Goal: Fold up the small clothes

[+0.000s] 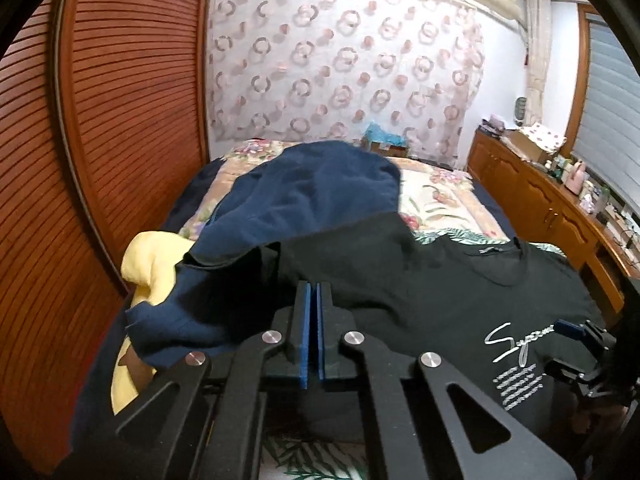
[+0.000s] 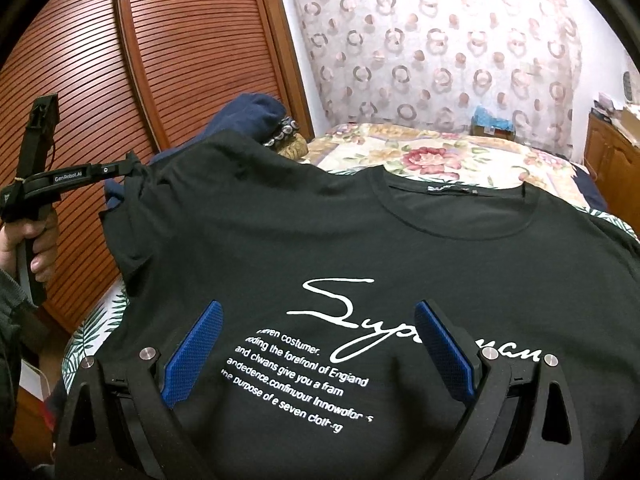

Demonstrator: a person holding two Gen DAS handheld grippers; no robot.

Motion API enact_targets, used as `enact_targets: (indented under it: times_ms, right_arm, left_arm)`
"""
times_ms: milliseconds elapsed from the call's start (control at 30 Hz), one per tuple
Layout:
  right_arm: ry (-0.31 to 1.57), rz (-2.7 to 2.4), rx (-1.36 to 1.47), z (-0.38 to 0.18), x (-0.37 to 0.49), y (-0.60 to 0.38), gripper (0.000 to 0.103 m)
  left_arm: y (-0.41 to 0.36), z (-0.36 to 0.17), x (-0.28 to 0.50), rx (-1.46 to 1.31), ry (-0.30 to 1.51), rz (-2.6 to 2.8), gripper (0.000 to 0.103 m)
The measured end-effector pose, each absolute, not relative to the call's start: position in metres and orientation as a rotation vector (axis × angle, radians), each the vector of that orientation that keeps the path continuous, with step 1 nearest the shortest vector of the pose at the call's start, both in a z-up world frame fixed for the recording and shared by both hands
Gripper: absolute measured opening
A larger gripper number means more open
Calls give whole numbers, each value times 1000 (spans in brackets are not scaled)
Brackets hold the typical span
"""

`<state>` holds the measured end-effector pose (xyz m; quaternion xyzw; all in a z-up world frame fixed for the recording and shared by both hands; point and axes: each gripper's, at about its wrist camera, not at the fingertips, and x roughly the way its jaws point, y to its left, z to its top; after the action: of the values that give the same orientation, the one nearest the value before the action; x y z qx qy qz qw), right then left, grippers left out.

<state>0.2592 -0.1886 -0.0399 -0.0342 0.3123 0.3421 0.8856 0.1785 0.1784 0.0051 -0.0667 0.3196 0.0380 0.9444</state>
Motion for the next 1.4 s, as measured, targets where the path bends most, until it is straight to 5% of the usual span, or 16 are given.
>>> enact_targets:
  times_ms: [467,833,1133,1300,1400]
  right_arm:
    - [614,614,-23,-37,241,-218,97]
    - [626,580,-12,-34,223,-207,97]
    - [628,679,-84,-19,236,-167,93]
    - [631,709,-122,-17,255,-154,84]
    - [640,713,-124,-17,270,-163,81]
  left_arm:
    - [57,44,208,-2,620,-196,6]
    - [62,16,185,-5,687,-215,70]
    - [79,-18,178,-22,738,-143,70]
    - [73,-32,189,-33,775,-205,36]
    - [66,-46,201,-27,817,-213,31]
